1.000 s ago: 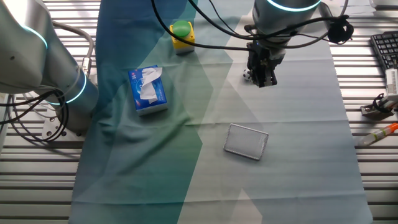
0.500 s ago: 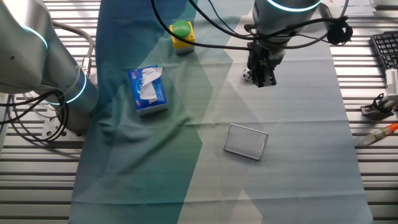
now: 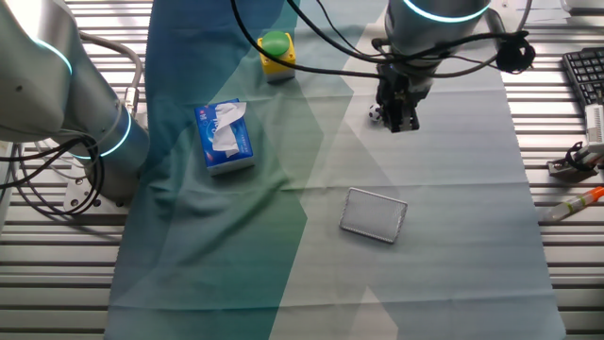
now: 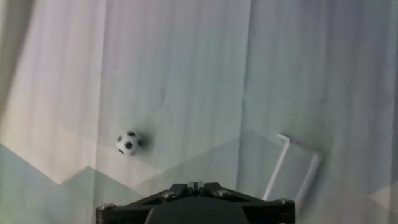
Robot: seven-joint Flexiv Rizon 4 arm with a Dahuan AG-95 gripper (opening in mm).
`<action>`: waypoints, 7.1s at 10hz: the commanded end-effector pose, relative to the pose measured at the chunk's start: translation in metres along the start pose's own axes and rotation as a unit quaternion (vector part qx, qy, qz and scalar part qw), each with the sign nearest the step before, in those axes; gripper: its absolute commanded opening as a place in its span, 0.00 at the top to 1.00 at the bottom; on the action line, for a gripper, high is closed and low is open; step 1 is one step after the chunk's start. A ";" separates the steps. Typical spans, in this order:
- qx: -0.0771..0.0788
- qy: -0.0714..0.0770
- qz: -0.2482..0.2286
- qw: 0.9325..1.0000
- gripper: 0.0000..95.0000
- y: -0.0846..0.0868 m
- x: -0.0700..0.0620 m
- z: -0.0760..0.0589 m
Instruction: Push the soccer ball into the goal
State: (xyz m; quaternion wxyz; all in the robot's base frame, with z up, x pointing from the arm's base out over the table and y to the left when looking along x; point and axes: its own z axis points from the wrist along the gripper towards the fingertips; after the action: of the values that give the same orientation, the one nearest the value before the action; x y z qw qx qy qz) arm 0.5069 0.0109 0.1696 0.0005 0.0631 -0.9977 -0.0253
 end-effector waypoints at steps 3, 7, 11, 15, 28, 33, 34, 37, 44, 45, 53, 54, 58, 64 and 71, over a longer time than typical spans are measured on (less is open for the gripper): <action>-0.028 0.003 0.031 0.999 1.00 0.024 -0.022 0.012; -0.018 0.002 0.025 1.000 1.00 0.023 -0.019 0.019; -0.019 0.000 0.032 0.999 1.00 0.023 -0.019 0.018; -0.007 0.004 0.048 0.999 1.00 0.022 -0.019 0.017; 0.002 0.051 -0.073 0.996 1.00 0.022 -0.019 0.017; -0.003 0.064 -0.084 0.994 1.00 0.022 -0.019 0.017; -0.004 0.064 -0.085 0.994 1.00 0.022 -0.019 0.017; -0.014 0.062 -0.079 0.995 1.00 0.029 -0.019 0.017; -0.026 0.057 -0.019 0.998 1.00 0.109 -0.034 0.042; -0.025 0.053 -0.011 0.998 1.00 0.122 -0.037 0.053; -0.026 0.024 0.004 0.999 1.00 0.163 -0.040 0.120; -0.027 0.020 0.002 0.999 1.00 0.162 -0.039 0.126; -0.027 0.019 0.000 0.999 1.00 0.160 -0.037 0.134; -0.024 0.015 -0.005 1.000 1.00 0.158 -0.035 0.145; -0.028 0.009 -0.013 0.999 1.00 0.140 -0.026 0.153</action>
State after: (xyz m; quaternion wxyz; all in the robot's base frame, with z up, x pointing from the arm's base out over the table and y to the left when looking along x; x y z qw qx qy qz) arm 0.5147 0.1604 0.0224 0.0100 0.0768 -0.9956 -0.0533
